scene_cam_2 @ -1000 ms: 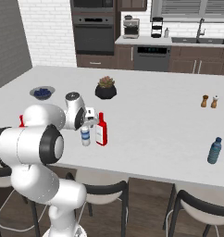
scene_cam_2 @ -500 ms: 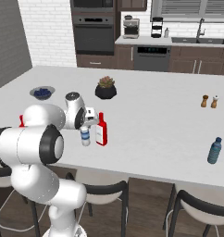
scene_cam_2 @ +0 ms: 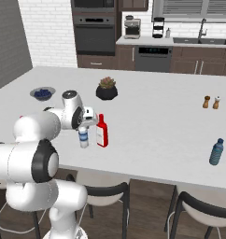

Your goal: Move the plastic bottles in the middle to the plastics group, and the glass bottles in the middle to the glass group.

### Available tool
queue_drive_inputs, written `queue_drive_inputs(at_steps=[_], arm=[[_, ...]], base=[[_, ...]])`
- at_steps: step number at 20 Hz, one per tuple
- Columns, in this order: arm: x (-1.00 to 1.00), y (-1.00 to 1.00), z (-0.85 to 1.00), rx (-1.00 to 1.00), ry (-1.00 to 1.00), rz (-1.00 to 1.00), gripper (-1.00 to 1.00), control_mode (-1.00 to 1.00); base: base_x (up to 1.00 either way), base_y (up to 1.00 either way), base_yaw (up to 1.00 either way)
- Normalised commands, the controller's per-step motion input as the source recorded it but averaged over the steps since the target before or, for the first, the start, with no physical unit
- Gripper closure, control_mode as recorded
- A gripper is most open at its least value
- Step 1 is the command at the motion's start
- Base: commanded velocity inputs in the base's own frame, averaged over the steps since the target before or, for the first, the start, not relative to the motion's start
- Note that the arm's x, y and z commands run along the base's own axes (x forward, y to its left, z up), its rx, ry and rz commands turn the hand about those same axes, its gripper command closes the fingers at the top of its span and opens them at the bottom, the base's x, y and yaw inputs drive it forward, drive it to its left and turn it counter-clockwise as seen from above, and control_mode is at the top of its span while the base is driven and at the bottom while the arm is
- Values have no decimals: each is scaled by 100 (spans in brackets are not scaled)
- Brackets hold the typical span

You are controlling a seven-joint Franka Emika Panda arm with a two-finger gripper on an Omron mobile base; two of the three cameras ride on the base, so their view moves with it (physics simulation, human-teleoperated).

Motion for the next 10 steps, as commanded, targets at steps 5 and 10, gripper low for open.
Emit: queue_drive_inputs(at_steps=[5, 10], arm=[[-97, -8, 46, 0, 0, 0, 100, -100], [-52, -56, 35, 0, 0, -2, 100, -100]], base=[[0, 0, 0], [0, 0, 0]])
